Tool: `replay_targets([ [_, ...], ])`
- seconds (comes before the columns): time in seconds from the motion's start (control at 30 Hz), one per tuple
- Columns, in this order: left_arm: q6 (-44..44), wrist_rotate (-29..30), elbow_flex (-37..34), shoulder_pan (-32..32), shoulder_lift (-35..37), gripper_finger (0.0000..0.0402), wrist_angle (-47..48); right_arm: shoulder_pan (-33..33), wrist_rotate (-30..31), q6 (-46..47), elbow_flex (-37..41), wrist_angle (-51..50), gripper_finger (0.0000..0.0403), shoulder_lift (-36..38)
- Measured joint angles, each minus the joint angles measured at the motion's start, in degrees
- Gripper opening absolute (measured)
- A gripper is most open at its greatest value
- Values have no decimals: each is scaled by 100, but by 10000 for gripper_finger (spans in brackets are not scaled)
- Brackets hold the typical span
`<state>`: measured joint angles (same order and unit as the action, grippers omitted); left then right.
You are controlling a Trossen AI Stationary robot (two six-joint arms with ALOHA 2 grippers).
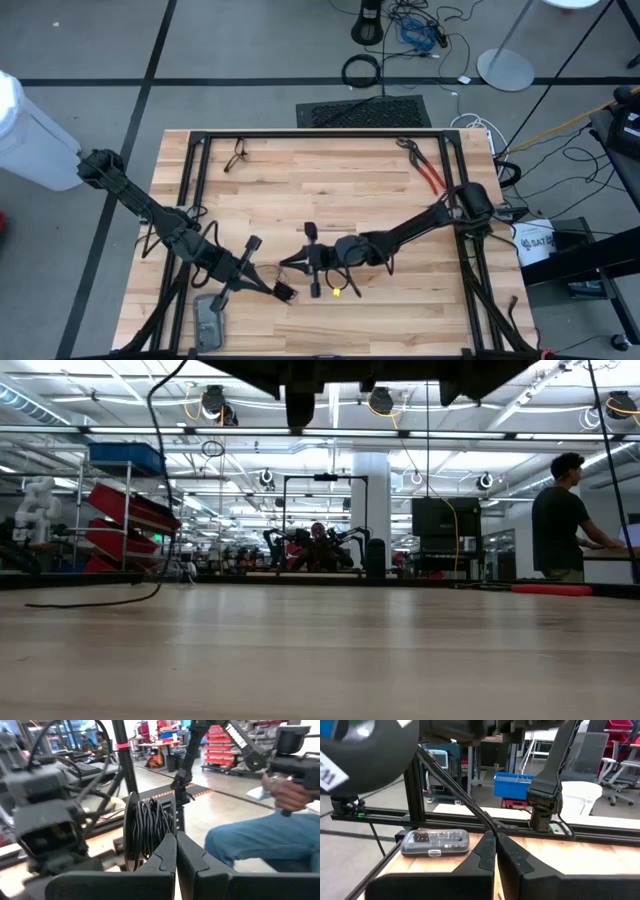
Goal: Coil cords
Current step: Uncoil the black cable wire from the spool
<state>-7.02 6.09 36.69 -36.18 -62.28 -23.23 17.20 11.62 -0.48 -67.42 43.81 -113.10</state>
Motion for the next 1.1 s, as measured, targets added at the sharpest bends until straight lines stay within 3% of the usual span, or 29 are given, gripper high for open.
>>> replay_targets([
  [0.33, 674, -31, 0, 0, 0, 0, 630, 143, 52, -521, 2, -760, 0, 683],
  [0.67, 801, 21, 0, 0, -2, 0, 836, 285, 68, -670, 7, -1406, 0, 1289],
  [1.1, 256, 1214, 0, 0, 10, 0, 1067, 735, 62, -581, -2, -3903, 0, 2454],
])
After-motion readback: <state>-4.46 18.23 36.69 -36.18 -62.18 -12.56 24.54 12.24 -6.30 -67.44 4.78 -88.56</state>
